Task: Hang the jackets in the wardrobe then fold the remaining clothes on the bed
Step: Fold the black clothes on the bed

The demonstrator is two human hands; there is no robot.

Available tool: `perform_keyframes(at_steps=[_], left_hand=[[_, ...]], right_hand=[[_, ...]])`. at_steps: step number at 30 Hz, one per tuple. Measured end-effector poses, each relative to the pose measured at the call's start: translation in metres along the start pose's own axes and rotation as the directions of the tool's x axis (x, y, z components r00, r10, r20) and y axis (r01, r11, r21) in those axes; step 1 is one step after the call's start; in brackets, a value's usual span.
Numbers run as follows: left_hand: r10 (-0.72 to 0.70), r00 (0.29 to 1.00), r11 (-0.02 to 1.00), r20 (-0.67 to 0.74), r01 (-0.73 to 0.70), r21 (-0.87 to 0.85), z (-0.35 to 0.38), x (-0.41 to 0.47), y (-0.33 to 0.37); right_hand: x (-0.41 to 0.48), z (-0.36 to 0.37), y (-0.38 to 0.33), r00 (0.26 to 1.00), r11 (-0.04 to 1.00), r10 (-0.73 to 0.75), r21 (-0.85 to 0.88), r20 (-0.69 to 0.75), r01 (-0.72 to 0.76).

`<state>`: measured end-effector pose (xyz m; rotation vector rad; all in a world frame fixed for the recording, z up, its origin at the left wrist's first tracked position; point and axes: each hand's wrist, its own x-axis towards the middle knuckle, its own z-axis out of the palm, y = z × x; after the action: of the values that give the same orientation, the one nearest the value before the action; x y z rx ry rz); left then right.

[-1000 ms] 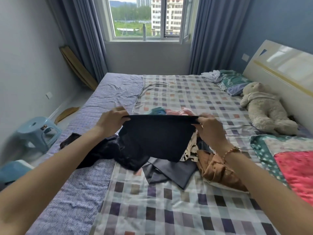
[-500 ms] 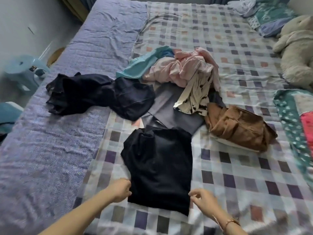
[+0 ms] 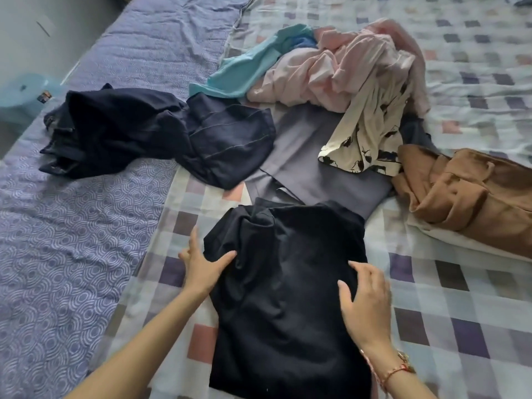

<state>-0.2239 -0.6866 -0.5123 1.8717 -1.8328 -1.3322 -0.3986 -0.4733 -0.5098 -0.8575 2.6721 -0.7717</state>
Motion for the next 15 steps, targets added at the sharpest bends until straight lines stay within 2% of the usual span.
perform_keyframes(at_steps=[2,5,8,12,15], left_hand=[[0.113,0.994,0.992,0.009,-0.113,0.057,0.002,0.015,0.010],[0.062,0.998,0.991,-0.004,-0.061,0.118,0.010,0.037,0.013],[0.075,0.997,0.985,0.034,-0.079,0.156,0.014,0.046,0.014],[-0.054,0.992,0.998,0.118,0.055,-0.007,0.011,0.048,0.010],[0.018,1.000,0.999,0.011,-0.018,-0.051,-0.001,0.050,0.006]], right_hand=[[0.010,0.007,-0.020,0.991,0.983,-0.119,0.145,0.067,0.108],[0.020,0.026,-0.047,0.942,0.946,-0.248,0.265,0.227,0.185],[0.018,0.043,-0.072,0.885,0.925,-0.314,0.321,0.344,0.204],[0.020,0.063,-0.092,0.860,0.925,-0.358,0.266,0.364,0.272],[0.027,0.069,-0.103,0.875,0.930,-0.366,0.163,0.318,0.330]])
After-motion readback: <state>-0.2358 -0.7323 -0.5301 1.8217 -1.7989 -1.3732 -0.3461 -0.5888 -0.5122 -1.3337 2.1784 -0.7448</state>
